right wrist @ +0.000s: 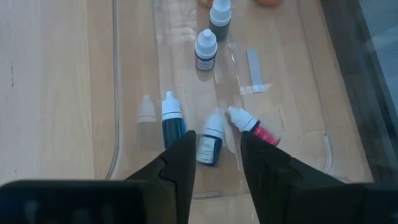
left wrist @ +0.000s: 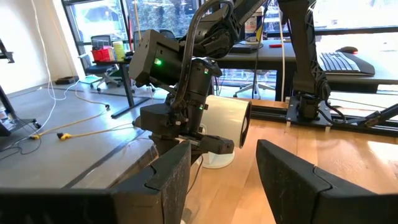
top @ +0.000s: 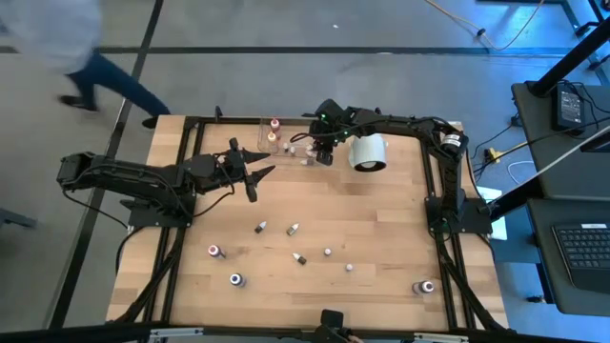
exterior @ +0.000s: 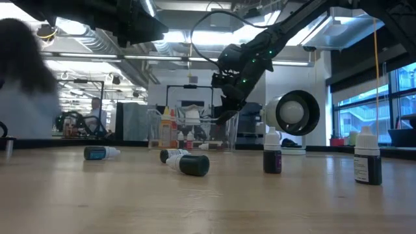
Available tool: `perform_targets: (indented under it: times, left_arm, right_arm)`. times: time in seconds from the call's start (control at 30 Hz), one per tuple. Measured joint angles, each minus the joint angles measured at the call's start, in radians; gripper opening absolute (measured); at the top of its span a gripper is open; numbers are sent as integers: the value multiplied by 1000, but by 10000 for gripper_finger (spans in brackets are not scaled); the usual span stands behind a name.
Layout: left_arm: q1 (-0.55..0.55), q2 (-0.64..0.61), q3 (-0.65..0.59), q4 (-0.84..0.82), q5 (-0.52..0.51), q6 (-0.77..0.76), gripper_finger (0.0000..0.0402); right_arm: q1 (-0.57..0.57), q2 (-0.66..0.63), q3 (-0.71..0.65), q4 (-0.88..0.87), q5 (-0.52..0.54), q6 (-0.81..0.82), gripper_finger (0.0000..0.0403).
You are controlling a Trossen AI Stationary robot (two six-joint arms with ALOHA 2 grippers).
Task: Pick & Place food coloring
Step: Put the pink food coloring bottle into the transparent bin
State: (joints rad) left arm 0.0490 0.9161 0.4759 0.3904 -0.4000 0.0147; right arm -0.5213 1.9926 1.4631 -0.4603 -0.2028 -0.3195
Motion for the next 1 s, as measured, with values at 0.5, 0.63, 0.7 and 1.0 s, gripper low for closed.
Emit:
perform_targets:
  times: [0.5, 0.63, 0.7, 1.0]
  left_arm:
    - [0, 0, 0, -7, -25, 0, 179]
    - [0, 0, 0, -6, -28, 0, 180]
    - [0, 0, 0, -6, -27, 0, 178]
    - [0, 0, 0, -6, -27, 0, 180]
  right_arm:
    - [86, -217, 64, -107, -109, -6, 132]
    - [201, -346, -19, -138, -139, 12, 132]
    - [264, -404, -107, -126, -136, 48, 132]
    - [460, -628, -636, 382, -17, 184, 132]
